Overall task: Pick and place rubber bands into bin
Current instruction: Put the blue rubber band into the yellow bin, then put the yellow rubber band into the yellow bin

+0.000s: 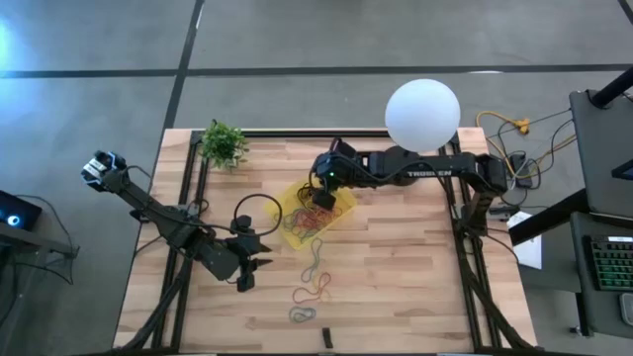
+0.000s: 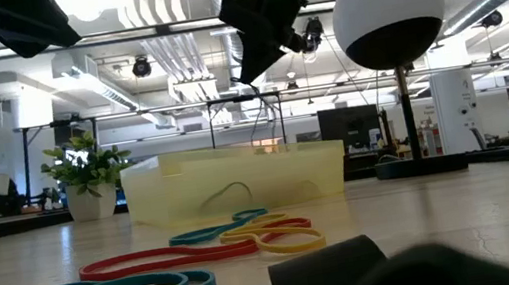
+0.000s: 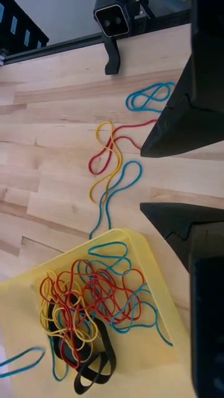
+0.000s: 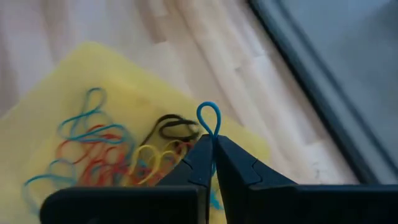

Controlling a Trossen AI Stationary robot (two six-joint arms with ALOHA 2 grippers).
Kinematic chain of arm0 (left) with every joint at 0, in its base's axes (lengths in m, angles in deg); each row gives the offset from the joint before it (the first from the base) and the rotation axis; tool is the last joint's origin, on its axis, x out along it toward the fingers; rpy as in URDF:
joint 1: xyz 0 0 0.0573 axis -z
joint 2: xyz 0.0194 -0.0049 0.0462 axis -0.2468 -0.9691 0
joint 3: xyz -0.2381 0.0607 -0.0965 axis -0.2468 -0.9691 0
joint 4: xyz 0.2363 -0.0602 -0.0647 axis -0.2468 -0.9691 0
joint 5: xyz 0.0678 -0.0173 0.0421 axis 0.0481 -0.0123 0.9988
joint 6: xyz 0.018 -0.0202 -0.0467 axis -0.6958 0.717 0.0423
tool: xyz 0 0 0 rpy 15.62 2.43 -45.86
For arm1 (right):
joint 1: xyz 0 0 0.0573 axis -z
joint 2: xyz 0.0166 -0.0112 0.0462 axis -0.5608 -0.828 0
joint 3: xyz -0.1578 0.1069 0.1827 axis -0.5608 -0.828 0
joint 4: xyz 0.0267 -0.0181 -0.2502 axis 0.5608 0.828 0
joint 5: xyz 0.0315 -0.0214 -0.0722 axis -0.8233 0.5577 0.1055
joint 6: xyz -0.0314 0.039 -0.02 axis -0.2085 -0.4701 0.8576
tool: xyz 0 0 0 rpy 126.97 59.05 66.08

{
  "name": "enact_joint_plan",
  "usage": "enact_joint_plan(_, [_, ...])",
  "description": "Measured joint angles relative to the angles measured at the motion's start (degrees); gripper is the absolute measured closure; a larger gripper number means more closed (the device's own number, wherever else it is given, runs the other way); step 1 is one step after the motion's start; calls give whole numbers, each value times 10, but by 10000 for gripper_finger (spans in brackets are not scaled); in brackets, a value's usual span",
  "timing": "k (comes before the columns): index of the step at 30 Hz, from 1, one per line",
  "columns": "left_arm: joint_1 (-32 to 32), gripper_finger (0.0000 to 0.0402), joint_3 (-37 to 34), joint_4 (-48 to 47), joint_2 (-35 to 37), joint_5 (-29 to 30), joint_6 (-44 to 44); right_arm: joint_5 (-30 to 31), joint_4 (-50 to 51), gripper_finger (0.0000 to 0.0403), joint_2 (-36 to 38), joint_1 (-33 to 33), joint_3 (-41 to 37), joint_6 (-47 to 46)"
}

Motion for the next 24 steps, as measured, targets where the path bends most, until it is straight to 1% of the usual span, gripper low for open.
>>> enact_joint_plan(4, [0, 290, 0, 0, 0, 5, 0, -69, 0, 379, 0, 11, 0, 0])
enact_joint_plan(7, [0, 290, 0, 0, 0, 14, 0, -76, 0, 350, 0, 11, -2, 0])
enact_joint_plan(12, [0, 290, 0, 0, 0, 15, 0, -79, 0, 290, 0, 11, -2, -12])
enact_joint_plan(15, [0, 290, -2, 0, 0, 15, 0, -105, 1, 261, 0, 11, -2, -16])
enact_joint_plan(17, [0, 290, -4, 0, 0, 15, 0, -120, 1, 246, 0, 7, -2, -17])
enact_joint_plan(23, [0, 290, -9, 1, 0, 15, 0, -126, 9, 215, 0, -8, -7, -20])
enact_joint_plan(24, [0, 290, -9, 2, 0, 15, 0, -134, 18, 212, 0, -11, -7, -20])
